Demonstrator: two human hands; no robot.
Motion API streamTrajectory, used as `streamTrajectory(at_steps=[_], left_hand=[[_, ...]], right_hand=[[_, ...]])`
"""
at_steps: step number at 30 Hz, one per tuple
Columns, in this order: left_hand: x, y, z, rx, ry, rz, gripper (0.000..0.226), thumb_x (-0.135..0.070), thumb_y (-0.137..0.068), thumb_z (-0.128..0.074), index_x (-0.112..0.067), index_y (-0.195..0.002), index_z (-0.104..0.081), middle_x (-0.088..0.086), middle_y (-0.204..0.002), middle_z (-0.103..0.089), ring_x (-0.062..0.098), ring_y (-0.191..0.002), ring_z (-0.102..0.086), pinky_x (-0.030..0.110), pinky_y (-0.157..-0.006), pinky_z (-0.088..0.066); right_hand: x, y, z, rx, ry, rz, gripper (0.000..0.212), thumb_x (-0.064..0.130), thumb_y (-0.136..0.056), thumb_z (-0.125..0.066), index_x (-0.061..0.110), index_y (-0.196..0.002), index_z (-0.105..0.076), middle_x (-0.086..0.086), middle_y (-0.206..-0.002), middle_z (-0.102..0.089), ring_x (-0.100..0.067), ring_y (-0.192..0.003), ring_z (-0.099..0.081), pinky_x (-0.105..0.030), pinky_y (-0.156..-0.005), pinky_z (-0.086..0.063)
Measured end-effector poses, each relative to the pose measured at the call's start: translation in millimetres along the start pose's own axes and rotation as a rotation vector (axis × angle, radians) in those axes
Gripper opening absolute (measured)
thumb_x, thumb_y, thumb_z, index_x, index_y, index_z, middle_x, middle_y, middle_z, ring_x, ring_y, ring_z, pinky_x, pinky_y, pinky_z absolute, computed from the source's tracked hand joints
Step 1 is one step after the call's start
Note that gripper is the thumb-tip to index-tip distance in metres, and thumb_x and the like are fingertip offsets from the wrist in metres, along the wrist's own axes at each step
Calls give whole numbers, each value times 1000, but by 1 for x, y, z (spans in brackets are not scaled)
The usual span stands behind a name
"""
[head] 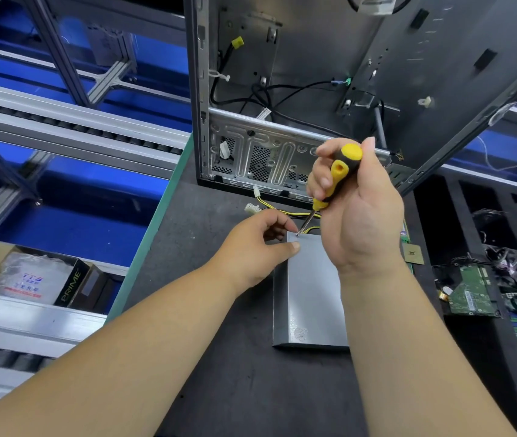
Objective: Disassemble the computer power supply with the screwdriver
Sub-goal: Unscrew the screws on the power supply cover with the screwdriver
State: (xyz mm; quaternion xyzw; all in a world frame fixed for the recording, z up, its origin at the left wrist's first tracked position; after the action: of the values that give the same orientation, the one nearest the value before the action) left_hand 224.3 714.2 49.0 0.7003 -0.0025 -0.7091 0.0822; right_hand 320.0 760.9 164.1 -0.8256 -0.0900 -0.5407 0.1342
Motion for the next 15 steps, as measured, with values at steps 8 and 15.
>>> streamTrajectory(at_steps=[8,15], left_hand=[[-1,-1,-1,7,1,-9,18,-9,-82,-75,-20,-94,-67,5,-99,-68,13,-91,-62,25,-87,-51],[0,-1,-1,11,-8,-14,18,-9,-82,-75,-19,-95,-66,6,-100,-67,20,-96,-63,27,-90,-52]], right_hand=[[4,-6,4,25,-47,2,31,41,-99,-34,16,-80,-38,0,-60,-39,-18,-53,-26,-38,-63,-16],[4,-1,20,-98,-2,-55,42,42,-104,-36,11,-82,-54,-2,-72,-52,-21,-64,-46,-35,-72,-41]])
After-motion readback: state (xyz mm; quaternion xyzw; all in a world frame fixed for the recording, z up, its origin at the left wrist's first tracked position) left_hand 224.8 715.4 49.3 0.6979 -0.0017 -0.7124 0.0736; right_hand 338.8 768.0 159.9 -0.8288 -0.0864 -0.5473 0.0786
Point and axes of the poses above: each hand's wrist, its own y-axis away from the middle knuckle, its own z-axis out of the back of the hand, x = y × z, the point moved 7 cm from there along -y, towards the middle knuckle
